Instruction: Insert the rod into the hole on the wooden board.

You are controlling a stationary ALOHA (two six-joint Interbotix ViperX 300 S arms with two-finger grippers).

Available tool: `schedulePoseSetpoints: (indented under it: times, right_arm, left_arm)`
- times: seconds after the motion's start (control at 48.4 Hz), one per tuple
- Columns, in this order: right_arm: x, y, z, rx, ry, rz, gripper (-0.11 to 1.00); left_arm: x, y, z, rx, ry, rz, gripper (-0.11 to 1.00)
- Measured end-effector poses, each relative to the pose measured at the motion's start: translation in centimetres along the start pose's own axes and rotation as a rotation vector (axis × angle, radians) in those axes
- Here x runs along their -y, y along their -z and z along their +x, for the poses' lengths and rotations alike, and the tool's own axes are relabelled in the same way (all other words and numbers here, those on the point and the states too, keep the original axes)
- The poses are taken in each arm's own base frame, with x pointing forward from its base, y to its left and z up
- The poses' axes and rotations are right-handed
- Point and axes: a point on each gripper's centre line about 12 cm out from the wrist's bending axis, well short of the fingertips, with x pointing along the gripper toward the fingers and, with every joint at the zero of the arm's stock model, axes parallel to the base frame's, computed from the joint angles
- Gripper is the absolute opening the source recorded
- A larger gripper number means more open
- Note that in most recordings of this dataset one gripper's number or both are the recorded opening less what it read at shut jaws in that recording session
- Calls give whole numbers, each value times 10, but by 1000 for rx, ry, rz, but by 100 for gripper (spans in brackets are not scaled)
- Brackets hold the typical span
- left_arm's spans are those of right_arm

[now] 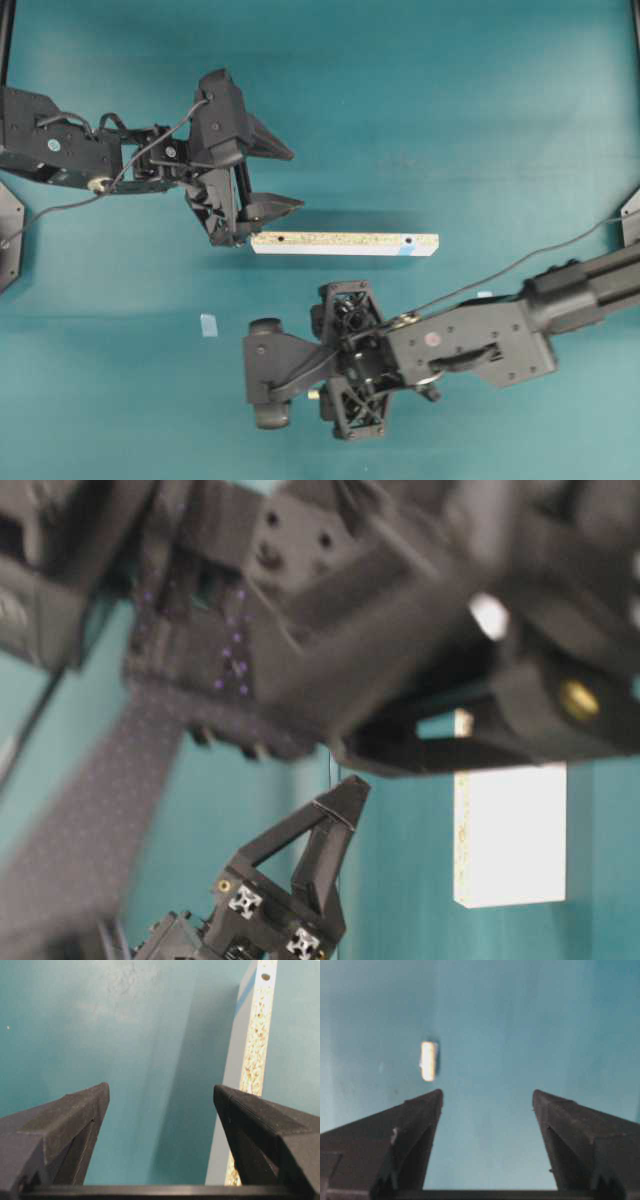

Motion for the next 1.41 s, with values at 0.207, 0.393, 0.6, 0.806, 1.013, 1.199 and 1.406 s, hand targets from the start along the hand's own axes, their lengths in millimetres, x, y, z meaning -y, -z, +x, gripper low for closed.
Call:
schedulePoseSetpoints:
  times: [0.207,0.393,0.6,0.806,1.013,1.199,1.406]
  right_arm:
    - [-14,-11,10,-29,11,21,80]
    - [-20,-15,15,-32,10,18,80]
    - [-22,-16,13,-28,7,19,80]
    - [-22,-16,16,-33,9,18,80]
    - [-23,-18,22,-33,9,20,80]
    - [-26,-21,32,-34,9,18,80]
    - [-28,-20,39,-43,11,14,80]
  left_arm:
    - [3,2,0,-13,7,5,96]
    - [23,5,-3,-16,53,35,96]
    - [41,7,-6,-16,94,62,96]
    - [43,10,-5,-26,101,65,96]
    - [42,21,-4,-55,97,66,96]
    - [40,29,-5,-74,92,66,96]
    - [37,41,-8,-103,88,68,96]
